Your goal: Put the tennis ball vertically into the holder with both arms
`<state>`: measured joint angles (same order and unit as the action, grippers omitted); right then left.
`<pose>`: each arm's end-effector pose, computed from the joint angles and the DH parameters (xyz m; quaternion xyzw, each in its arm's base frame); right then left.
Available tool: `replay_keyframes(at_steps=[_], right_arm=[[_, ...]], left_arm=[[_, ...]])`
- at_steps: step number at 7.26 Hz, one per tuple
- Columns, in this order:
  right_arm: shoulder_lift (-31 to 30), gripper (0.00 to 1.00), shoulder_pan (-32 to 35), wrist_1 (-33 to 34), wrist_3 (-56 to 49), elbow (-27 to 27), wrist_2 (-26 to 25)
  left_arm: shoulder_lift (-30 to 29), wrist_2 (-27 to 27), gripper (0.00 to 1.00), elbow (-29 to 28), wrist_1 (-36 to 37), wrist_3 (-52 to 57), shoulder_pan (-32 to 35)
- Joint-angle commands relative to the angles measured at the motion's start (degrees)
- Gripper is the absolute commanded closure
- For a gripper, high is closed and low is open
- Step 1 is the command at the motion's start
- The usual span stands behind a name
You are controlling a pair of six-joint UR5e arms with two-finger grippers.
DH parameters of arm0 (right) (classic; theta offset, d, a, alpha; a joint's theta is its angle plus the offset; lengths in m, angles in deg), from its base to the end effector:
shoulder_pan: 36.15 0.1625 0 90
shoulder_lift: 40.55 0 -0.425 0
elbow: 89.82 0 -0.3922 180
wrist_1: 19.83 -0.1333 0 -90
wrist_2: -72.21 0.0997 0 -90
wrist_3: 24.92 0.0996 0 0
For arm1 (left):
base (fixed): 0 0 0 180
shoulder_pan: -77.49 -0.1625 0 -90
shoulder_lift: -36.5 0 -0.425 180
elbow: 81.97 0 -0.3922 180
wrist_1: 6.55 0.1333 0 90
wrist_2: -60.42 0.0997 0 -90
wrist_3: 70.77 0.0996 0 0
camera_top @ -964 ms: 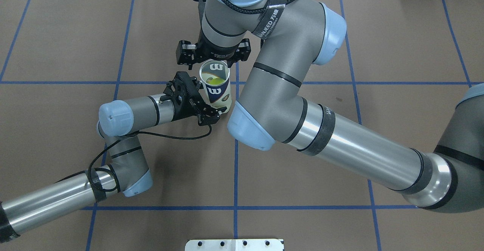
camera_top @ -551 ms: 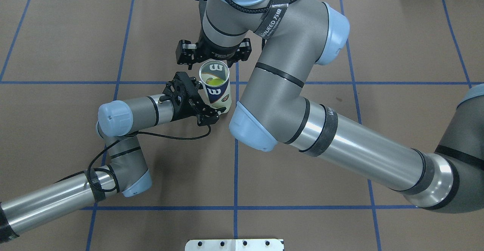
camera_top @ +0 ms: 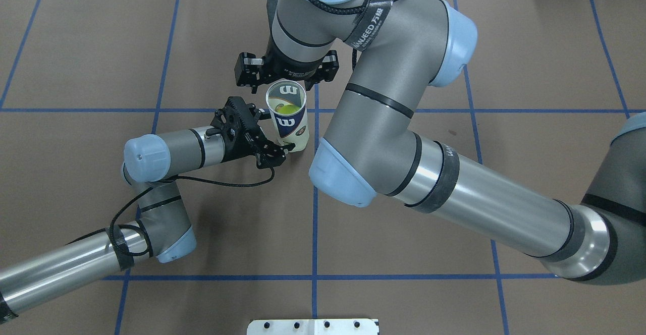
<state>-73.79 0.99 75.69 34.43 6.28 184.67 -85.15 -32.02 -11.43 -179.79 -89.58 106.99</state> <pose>-0.4731 -0.4778 0.0122 0.1206 -0.4859 -0.0446 0.8645 0.5422 -0.4551 0.3328 0.5603 0.4830 0.2541 0.6230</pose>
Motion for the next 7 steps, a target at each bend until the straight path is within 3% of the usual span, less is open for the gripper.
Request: replay_keyframes(at_steps=[1, 3, 4, 5, 6, 7], right_arm=[[0.0, 0.01, 2.2, 2.6, 0.0, 2.2, 2.6], [-1.4, 0.01, 6.3, 2.7, -0.1, 2.2, 6.7], [-4.8, 0.01, 9.4, 2.7, -1.0, 3.6, 8.1], [-10.6, 0.01, 11.9, 2.7, -2.0, 7.4, 8.8], [-15.2, 0.01, 16.3, 2.7, -8.1, 8.6, 11.6], [-19.4, 0.01, 21.0, 2.6, -11.9, 8.5, 14.8]], left_arm=[[5.3, -0.5, 0.01, 4.8, 0.1, -0.1, 0.0], [8.6, -4.7, 0.01, 9.1, 1.1, -0.1, 3.0], [9.4, -8.5, 0.01, 13.0, 7.5, -0.2, 6.9], [9.4, -13.3, 0.01, 20.4, 19.7, -0.8, 12.2], [9.4, -14.1, 0.01, 27.7, 36.3, -1.0, 16.5], [8.5, -14.2, 0.01, 30.4, 47.4, -4.4, 20.0]])
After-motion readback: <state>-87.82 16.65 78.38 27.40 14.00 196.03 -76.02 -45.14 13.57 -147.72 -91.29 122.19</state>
